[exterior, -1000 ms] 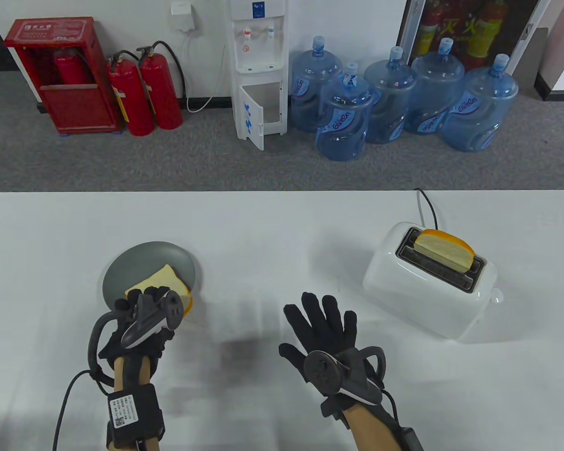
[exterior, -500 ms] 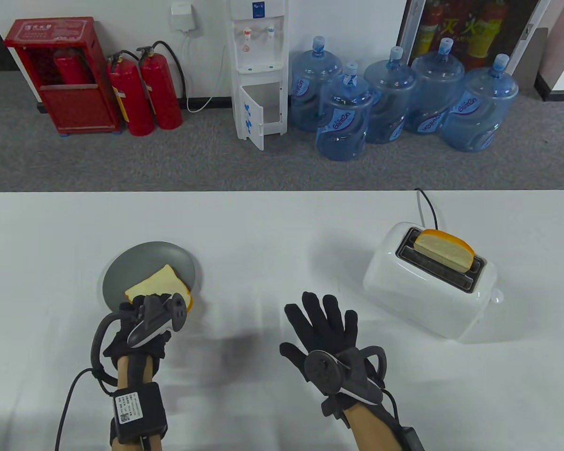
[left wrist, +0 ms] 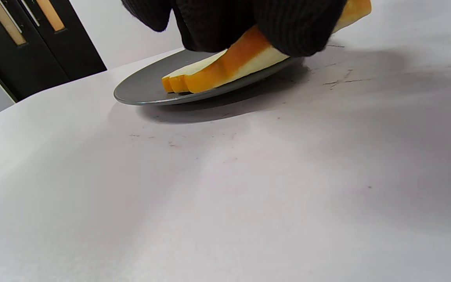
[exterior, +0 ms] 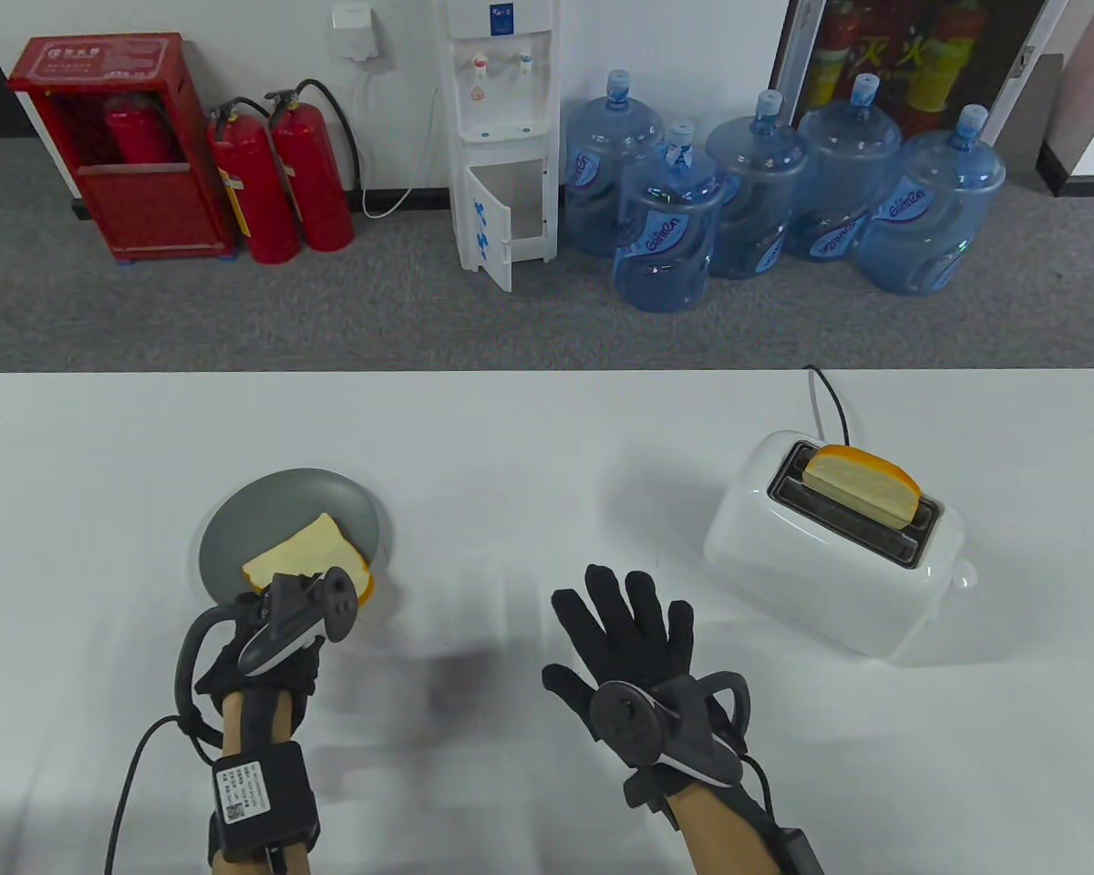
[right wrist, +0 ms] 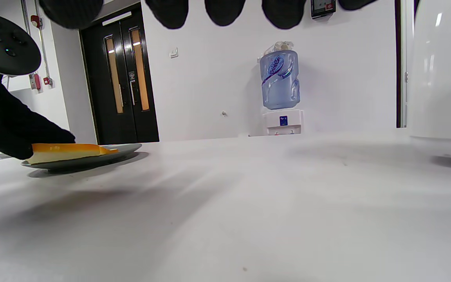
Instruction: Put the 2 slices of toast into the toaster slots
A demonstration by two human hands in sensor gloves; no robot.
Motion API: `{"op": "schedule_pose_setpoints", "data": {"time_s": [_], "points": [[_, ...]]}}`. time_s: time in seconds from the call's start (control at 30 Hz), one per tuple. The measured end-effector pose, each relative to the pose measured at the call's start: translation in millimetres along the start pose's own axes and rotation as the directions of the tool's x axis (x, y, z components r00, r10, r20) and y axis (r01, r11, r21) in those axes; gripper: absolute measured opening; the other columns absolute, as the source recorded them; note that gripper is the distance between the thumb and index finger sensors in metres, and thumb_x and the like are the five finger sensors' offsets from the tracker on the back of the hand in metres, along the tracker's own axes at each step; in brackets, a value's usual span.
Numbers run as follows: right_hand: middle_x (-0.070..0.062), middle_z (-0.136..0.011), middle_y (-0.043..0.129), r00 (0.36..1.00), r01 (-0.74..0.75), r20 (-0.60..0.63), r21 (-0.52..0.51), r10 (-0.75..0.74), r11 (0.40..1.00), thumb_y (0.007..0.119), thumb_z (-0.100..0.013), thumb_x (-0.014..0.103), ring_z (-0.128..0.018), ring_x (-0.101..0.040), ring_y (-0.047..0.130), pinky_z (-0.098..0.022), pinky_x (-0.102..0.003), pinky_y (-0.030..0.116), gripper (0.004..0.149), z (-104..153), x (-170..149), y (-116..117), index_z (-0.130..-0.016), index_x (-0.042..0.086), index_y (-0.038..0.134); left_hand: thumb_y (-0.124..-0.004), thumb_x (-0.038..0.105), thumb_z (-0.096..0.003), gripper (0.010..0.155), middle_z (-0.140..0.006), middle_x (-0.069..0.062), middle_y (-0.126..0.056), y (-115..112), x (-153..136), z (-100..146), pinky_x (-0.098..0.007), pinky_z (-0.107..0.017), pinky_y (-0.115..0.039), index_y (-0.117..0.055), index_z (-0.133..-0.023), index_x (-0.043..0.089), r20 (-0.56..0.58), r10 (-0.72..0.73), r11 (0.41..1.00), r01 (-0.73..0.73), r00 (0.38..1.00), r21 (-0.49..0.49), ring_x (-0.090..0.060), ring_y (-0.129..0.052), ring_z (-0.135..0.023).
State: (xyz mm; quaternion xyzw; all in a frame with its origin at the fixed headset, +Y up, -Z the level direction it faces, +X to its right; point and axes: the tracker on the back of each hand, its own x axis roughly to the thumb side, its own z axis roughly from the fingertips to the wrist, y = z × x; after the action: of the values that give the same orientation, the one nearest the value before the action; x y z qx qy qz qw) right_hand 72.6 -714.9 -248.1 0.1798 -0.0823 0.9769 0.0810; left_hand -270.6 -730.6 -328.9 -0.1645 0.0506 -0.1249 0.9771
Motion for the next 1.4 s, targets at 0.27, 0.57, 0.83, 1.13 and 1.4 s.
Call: {"op": "schedule_pose_setpoints", "data": {"time_s": [0.27,0.57,0.83,1.13,1.4], "points": [[-0.011,-0.135,0.022,1.0,0.001,0.001,-0.002,-0.001,1.0,0.048,-0.067,0.067,-0.119,-0.05,0.032,-0.076,-0.076,0.034,0.073,0.1,0.4,-0.1,-0.128,0.031,0.03,-0.069,0.033,-0.0561,0.057,-0.117,0.01,-0.062,4.6,-1.2,0.9,-0.04,-0.084,-0.055,-0.054,-0.11,0.038,-0.02,0.031,0.998,-0.03,0.999,0.048,-0.018,-0.068,-0.114],[-0.011,-0.135,0.022,1.0,0.003,0.002,-0.002,-0.003,1.0,0.049,-0.067,0.067,-0.119,-0.05,0.032,-0.076,-0.076,0.034,0.073,0.2,0.6,0.0,-0.128,0.031,0.03,-0.069,0.03,-0.0556,0.054,-0.115,0.008,-0.069,8.7,-4.4,1.1,-0.04,-0.083,-0.059,-0.06,-0.108,0.037,-0.041,0.081,0.989,-0.076,0.996,0.125,-0.019,-0.074,-0.111],[-0.012,-0.135,0.022,1.0,0.001,0.003,0.001,-0.001,1.0,0.049,-0.066,0.067,-0.119,-0.05,0.032,-0.076,-0.076,0.034,0.073,0.3,0.9,0.1,-0.128,0.031,0.03,-0.071,0.027,-0.0551,0.053,-0.112,0.006,-0.075,11.1,-10.9,-0.1,-0.04,-0.082,-0.063,-0.065,-0.107,0.035,-0.047,0.157,0.975,-0.147,0.986,0.163,-0.021,-0.083,-0.108],[-0.012,-0.135,0.023,1.0,0.0,0.0,0.003,0.0,1.0,0.048,-0.067,0.067,-0.119,-0.05,0.032,-0.076,-0.076,0.034,0.073,0.2,0.4,0.0,-0.128,0.031,0.03,-0.07,0.027,-0.0551,0.052,-0.11,0.007,-0.077,17.3,-19.4,0.2,-0.04,-0.081,-0.065,-0.067,-0.106,0.035,-0.074,0.202,0.956,-0.18,0.977,0.233,-0.019,-0.092,-0.104],[-0.012,-0.135,0.023,1.0,-0.002,0.0,0.005,0.002,1.0,0.048,-0.067,0.067,-0.119,-0.05,0.032,-0.076,-0.076,0.034,0.073,0.2,0.0,-0.1,-0.128,0.031,0.031,-0.069,0.026,-0.0552,0.051,-0.109,0.007,-0.078,23.2,-25.2,-2.0,-0.041,-0.081,-0.065,-0.067,-0.105,0.036,-0.086,0.223,0.945,-0.194,0.971,0.263,-0.019,-0.093,-0.102]]}}
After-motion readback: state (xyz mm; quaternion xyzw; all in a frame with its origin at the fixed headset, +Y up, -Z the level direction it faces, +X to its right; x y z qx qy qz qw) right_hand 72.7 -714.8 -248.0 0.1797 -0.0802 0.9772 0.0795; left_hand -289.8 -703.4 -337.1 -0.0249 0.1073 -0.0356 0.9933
